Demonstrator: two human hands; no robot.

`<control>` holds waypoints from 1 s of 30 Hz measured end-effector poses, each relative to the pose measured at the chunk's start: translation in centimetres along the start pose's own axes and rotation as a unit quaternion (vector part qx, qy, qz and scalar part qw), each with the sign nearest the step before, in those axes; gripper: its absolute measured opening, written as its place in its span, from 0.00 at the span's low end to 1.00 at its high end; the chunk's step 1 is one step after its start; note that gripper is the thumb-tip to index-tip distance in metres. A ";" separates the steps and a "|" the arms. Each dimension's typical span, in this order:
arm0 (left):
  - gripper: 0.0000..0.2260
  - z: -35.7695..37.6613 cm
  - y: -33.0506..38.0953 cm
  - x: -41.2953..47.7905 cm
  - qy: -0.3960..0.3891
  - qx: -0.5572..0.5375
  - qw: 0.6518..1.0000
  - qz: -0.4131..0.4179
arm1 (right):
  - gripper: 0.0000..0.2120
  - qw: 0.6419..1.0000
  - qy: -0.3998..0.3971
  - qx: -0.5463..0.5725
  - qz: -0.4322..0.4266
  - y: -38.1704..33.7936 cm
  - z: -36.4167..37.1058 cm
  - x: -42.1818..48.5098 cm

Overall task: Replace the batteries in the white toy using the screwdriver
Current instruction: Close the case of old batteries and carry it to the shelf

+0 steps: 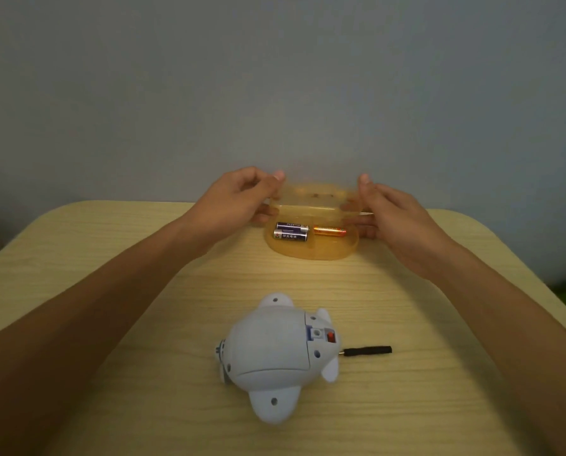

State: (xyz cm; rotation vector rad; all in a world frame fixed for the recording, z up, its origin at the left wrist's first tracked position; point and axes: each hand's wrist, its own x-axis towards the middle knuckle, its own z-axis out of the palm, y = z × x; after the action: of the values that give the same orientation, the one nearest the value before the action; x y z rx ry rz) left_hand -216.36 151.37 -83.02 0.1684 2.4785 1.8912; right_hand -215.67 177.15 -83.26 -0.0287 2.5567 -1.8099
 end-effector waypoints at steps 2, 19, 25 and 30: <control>0.13 -0.1 -0.3 -0.6 -0.002 0.025 1.000 0.016 | 0.19 0.999 -0.013 -0.031 -0.035 -0.4 -0.3 -1.2; 0.28 -0.1 -1.6 -2.2 -0.066 0.126 0.987 0.078 | 0.27 0.987 -0.058 -0.108 -0.102 0.8 -0.9 -2.5; 0.30 -0.2 -1.8 -2.2 -0.069 0.150 0.983 0.078 | 0.28 0.988 -0.055 -0.101 -0.103 1.1 -0.9 -2.5; 0.27 0.0 -1.4 -2.3 -0.065 0.178 0.978 0.085 | 0.25 0.979 -0.041 -0.160 -0.123 0.1 -1.0 -3.6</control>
State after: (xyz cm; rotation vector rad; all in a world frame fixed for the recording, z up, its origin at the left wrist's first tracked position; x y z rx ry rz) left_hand -214.19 150.77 -84.44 0.5048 2.7617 1.4098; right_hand -212.12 178.16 -83.05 -0.4291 2.8593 -1.3982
